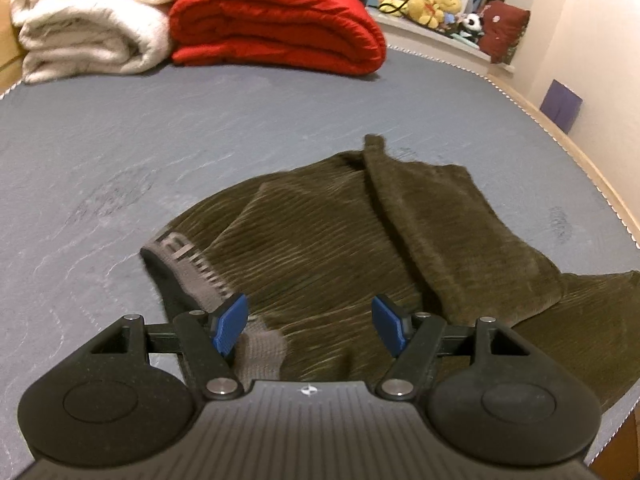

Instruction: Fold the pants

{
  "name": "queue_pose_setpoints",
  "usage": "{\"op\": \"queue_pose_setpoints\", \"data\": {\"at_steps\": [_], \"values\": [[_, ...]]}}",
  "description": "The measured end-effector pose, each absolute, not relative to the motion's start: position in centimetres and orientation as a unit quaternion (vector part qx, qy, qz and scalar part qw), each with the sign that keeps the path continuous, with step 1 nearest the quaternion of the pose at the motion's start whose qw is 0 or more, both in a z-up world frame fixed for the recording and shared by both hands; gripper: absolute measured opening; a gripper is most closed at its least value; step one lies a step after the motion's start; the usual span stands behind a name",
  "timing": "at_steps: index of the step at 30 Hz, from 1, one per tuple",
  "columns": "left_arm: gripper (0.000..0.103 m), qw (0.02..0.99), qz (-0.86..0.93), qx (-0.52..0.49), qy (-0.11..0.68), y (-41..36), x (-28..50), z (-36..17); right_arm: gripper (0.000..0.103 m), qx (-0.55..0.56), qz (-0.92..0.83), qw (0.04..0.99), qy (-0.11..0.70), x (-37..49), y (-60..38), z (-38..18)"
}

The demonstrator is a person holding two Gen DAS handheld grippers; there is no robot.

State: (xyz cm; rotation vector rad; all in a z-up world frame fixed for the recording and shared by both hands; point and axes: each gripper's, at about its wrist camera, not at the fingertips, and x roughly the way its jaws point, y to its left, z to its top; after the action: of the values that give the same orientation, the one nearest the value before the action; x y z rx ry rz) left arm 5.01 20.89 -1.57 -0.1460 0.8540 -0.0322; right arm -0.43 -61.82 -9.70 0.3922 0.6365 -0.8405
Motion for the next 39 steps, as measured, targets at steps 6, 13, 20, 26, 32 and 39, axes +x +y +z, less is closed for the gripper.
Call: {"op": "queue_pose_setpoints", "data": {"at_steps": [6, 13, 20, 26, 32, 39], "values": [[0.074, 0.886, 0.020, -0.128, 0.445, 25.0, 4.4, -3.2, 0.051, 0.207, -0.346, 0.838, 0.368, -3.5, -61.9, -12.2], [0.075, 0.856, 0.036, -0.200, 0.476, 28.4, 3.6, -5.3, 0.013, 0.209, -0.388, 0.831, 0.340, -3.8, -60.8, -10.4], [0.076, 0.829, -0.009, -0.254, 0.498, 28.3, 3.9, -8.7, 0.031, 0.148, -0.430, 0.827, 0.331, -2.6, -58.1, -8.8], [0.022, 0.861, -0.041, -0.236, 0.449, 28.8, 3.8, -7.8, 0.044, 0.152, -0.404, 0.854, 0.291, -1.9, -55.3, -6.1], [0.031, 0.832, 0.000, -0.177, 0.526, 27.6, 3.1, -9.5, 0.044, 0.166, -0.358, 0.877, 0.274, -0.7, -52.3, -4.2], [0.059, 0.833, 0.023, -0.221, 0.507, 29.5, 0.5, -7.4, 0.046, 0.125, -0.266, 0.910, 0.291, 1.9, -48.0, -3.9]]}}
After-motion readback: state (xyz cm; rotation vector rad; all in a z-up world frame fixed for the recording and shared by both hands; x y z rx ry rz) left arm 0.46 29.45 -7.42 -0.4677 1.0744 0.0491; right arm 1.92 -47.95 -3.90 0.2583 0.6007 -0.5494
